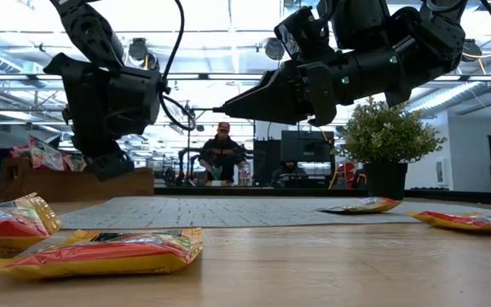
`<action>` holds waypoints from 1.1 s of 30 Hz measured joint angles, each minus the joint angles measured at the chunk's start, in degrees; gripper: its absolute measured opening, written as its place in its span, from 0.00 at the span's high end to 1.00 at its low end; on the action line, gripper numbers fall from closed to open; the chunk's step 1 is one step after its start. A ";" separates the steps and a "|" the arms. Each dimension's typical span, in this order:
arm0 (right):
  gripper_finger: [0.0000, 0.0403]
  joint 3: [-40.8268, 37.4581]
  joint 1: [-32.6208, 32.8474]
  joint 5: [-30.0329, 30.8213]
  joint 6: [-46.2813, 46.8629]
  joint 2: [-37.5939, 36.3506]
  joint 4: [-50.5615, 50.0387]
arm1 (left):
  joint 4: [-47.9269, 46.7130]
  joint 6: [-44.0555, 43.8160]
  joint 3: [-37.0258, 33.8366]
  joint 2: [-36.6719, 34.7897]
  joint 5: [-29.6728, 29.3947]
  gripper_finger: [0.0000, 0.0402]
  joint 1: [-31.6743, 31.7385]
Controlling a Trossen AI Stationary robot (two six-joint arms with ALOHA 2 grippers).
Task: Pick & Place Tea
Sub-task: Put the brown tea bag into the middle section of the wooden organizer
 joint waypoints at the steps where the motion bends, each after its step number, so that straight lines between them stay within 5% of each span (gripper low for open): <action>1: 0.58 0.00 0.00 0.00 0.00 0.00 -0.01 | -0.03 0.00 0.00 0.00 0.04 0.77 -0.09; 9: 0.58 0.00 0.00 -0.02 0.00 0.01 -0.09 | -0.15 -0.22 0.11 0.00 1.25 0.74 -0.51; 22: 0.58 0.00 0.00 -0.02 0.00 0.00 -0.10 | -0.80 2.89 3.63 -4.32 5.32 0.45 -3.59; 33: 0.58 0.00 0.00 -0.02 0.00 0.00 -0.14 | -3.64 2.81 3.70 -5.95 6.29 0.47 -3.72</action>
